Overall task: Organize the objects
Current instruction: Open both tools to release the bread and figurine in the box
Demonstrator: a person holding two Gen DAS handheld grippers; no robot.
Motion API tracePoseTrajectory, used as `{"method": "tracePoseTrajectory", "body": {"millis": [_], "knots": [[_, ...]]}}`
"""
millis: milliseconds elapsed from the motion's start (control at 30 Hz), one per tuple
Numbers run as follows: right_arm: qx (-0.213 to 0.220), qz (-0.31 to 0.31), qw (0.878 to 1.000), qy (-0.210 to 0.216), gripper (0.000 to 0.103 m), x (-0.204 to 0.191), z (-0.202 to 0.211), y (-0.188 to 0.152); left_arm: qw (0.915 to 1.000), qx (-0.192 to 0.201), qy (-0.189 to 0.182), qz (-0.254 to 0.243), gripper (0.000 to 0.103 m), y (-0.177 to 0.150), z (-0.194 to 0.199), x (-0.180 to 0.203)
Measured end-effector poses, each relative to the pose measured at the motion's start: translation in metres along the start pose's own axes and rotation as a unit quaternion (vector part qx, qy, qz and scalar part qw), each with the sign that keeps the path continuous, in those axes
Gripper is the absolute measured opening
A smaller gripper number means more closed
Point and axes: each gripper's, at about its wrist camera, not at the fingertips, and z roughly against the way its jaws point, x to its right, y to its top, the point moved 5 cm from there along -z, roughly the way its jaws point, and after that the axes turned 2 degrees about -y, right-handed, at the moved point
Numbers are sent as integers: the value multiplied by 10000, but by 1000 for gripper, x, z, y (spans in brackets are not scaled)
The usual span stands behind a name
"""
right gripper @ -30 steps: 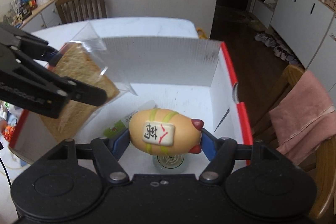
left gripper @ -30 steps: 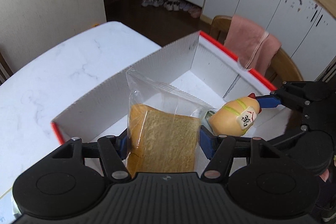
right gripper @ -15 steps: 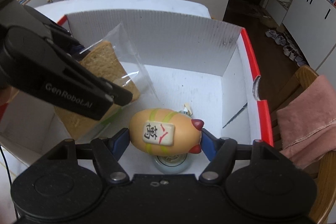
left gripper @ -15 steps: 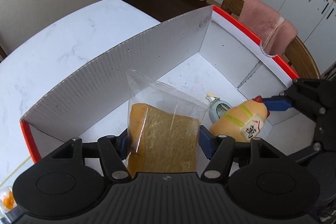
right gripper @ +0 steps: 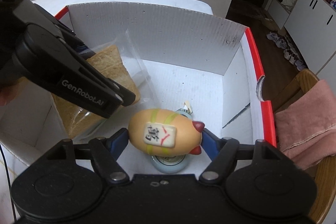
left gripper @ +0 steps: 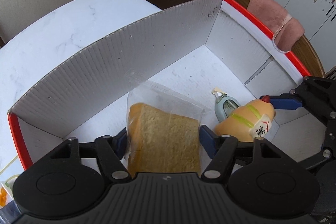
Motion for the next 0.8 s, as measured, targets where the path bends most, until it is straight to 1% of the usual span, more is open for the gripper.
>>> {"method": "tracePoseTrajectory", "body": {"millis": [100, 267, 433, 500, 800], "knots": [[62, 29, 10000, 24, 81, 0, 5, 0, 10000, 24, 16, -4, 76, 0, 1, 1], [167, -61, 9998, 62, 87, 3, 14, 1, 10000, 51, 25, -35, 77, -1, 8, 3], [260, -182, 9995, 86, 87, 6, 29, -1, 9998, 184, -51, -41, 77, -4, 22, 6], [312, -237, 9992, 108, 87, 8, 36, -2, 9996, 261, -81, -77, 79, -6, 30, 7], [620, -397, 9971, 173, 87, 6, 71, -2, 9968, 730, -292, -156, 80, -22, 74, 12]]}}
